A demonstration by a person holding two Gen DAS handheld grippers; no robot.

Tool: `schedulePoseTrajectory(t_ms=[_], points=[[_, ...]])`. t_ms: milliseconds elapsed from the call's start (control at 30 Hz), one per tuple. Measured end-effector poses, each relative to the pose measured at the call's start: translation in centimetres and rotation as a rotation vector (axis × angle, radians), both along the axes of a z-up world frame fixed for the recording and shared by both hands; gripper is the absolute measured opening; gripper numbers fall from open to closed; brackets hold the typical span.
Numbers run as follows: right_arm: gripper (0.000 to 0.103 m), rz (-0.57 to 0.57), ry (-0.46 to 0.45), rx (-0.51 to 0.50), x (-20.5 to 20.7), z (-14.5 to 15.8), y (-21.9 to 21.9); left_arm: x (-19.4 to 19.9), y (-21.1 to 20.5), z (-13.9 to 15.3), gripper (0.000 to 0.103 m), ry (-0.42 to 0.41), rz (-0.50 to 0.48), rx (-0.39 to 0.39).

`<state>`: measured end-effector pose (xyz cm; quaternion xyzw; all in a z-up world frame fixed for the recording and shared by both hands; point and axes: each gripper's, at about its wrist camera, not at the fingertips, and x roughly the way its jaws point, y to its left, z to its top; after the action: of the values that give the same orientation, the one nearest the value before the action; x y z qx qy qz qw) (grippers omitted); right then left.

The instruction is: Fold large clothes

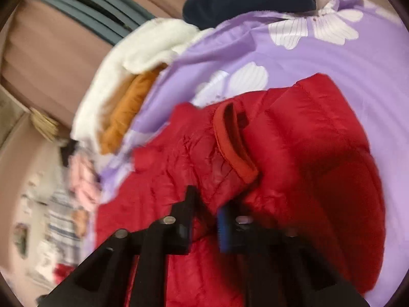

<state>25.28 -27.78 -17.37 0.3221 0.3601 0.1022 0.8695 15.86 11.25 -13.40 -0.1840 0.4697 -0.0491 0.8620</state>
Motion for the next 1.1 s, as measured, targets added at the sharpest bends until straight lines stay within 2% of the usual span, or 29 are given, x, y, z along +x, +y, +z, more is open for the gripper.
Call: schedulePoseTrajectory(t_ms=[100,167,267,300,333,400,433,467,600,767,867,1033,1100], points=[[0.011,-0.009,-0.112,-0.07,-1.0,2.0,0.5,-0.3,0.2,-0.1,0.083,0.004,0.001,-0.004],[0.011,-0.014,-0.151,-0.125,-1.0,2.6,0.8,-0.5,0.3,-0.3,0.083,0.011,0.002,-0.007],[0.014,-0.014,0.002,-0.221,1.2,0.8,1.2,-0.8,0.4,-0.5,0.083,0.021,0.005,-0.007],[0.018,-0.012,0.051,-0.208,1.5,0.0,0.8,-0.9,0.4,-0.5,0.083,0.022,0.004,-0.009],[0.02,-0.014,0.063,-0.173,1.4,-0.4,0.3,-1.2,0.4,-0.4,0.083,0.021,0.002,-0.012],[0.043,-0.029,0.059,-0.096,0.4,-0.3,-0.9,-1.7,0.4,-0.4,0.083,0.023,-0.003,-0.007],[0.048,-0.038,0.052,-0.059,-0.5,-0.1,-1.6,-1.9,0.4,-0.3,0.083,0.026,-0.004,-0.004],[0.051,-0.042,0.045,-0.043,-1.3,0.0,-1.9,-2.2,0.4,-0.3,0.083,0.03,-0.001,-0.002],[0.051,0.002,0.006,-0.053,-6.2,0.8,-3.0,-3.8,0.5,-0.2,0.083,0.032,-0.005,-0.014],[0.051,0.11,-0.051,-0.203,-12.4,1.8,-2.0,-6.1,-0.1,-0.6,0.084,0.048,-0.017,-0.012],[0.051,0.157,-0.076,-0.372,-15.4,1.8,-0.5,-7.2,-0.4,-1.2,0.084,0.057,-0.01,0.006],[0.051,0.239,-0.028,-0.586,-18.0,-0.4,1.8,-8.6,-1.0,-2.7,0.084,0.092,0.002,0.026],[0.051,0.276,-0.002,-0.623,-19.2,-1.5,2.2,-9.4,-1.2,-3.1,0.084,0.1,-0.004,0.043]])
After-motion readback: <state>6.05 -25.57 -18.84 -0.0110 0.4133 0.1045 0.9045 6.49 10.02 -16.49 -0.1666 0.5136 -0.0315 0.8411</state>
